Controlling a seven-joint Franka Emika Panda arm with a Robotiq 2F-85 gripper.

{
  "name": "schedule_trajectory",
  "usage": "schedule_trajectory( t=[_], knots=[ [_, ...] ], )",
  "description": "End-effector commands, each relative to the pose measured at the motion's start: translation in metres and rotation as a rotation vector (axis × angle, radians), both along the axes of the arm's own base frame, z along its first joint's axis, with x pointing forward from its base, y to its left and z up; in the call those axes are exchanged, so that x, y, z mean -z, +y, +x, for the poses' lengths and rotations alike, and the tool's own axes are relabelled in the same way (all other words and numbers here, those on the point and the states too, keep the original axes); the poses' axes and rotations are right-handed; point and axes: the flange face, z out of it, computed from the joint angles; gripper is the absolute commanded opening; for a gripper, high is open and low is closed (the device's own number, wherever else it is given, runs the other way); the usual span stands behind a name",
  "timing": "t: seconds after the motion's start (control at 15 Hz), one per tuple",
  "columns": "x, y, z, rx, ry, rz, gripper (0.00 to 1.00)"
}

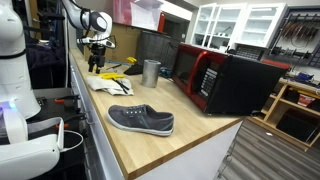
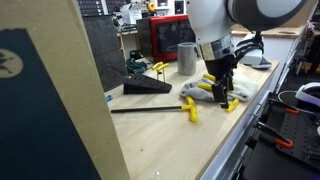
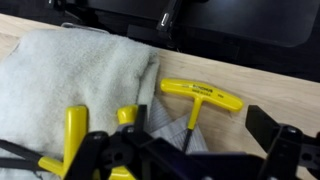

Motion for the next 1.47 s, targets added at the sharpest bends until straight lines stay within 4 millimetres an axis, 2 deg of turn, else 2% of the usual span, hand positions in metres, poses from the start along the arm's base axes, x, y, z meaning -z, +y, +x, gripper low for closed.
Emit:
schedule_trajectory(
  t=[0.0,0.53,0.6,0.67,0.87,1.27,1.4],
  knots=[
    [-0.008,0.000,0.002,0.108,-0.041,0.029,1.00],
    [0.004,-0.007,0.000,0.233,-0.069,0.034,1.00],
    [0.006,-0.008,-0.002,0.240,-0.072,0.031,0.75],
    [0.009,-0.009,-0.003,0.238,-0.074,0.027,0.74],
    [0.015,-0.012,-0.005,0.238,-0.075,0.026,0.51],
    [0.013,-0.010,-0.004,0.226,-0.098,0.035,0.06],
    [0.012,-0.009,-0.004,0.222,-0.103,0.038,0.00]
  ],
)
